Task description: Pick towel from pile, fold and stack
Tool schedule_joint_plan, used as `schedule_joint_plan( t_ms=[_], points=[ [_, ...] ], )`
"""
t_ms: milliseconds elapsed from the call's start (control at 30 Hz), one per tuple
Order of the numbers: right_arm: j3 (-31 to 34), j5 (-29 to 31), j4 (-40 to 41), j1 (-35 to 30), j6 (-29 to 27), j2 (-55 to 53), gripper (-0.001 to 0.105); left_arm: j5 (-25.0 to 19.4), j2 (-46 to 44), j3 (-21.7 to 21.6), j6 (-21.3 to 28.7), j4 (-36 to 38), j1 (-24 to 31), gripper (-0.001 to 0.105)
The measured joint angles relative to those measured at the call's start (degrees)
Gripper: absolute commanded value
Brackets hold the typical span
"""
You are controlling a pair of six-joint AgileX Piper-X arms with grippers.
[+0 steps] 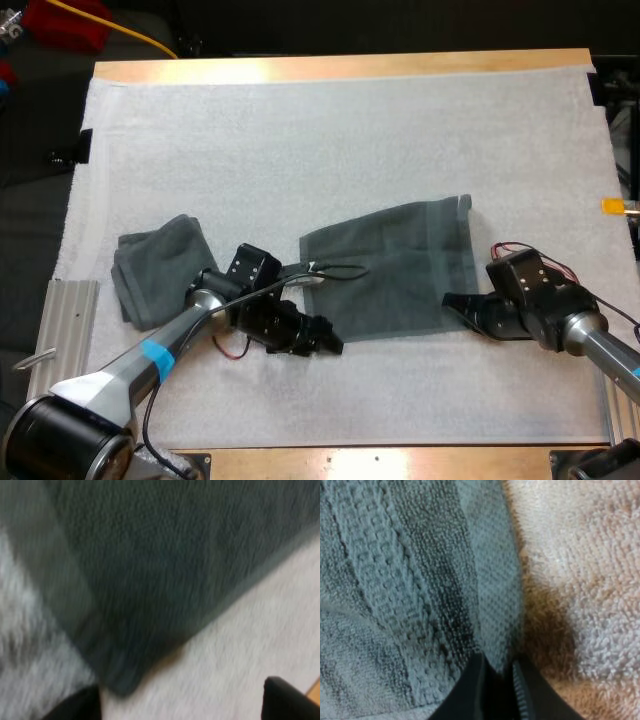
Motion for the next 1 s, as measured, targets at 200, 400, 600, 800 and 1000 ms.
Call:
schedule_joint_plan(
  t_ms=[200, 400, 600, 800, 1000],
  points=[
    [0.0, 0.0, 0.0, 0.0, 0.0, 0.0, 0.002, 0.0, 0.0, 0.0, -1.1, -2.6, 0.0, 0.065],
    [0.0, 0.0, 0.0, 0.0, 0.0, 0.0, 0.002, 0.5, 0.0, 0.0, -1.2, -4.4, 0.0, 0.064],
    [0.0, 0.0, 0.0, 0.0, 0.0, 0.0, 0.002, 0.7, 0.0, 0.0, -1.2, -5.2, 0.0, 0.05],
    [0.0, 0.0, 0.0, 0.0, 0.0, 0.0, 0.002, 0.7, 0.0, 0.0, -1.2, -5.2, 0.0, 0.04],
    [0.0, 0.0, 0.0, 0.0, 0.0, 0.0, 0.002, 0.7, 0.0, 0.0, -1.2, -5.2, 0.0, 0.02]
  ],
)
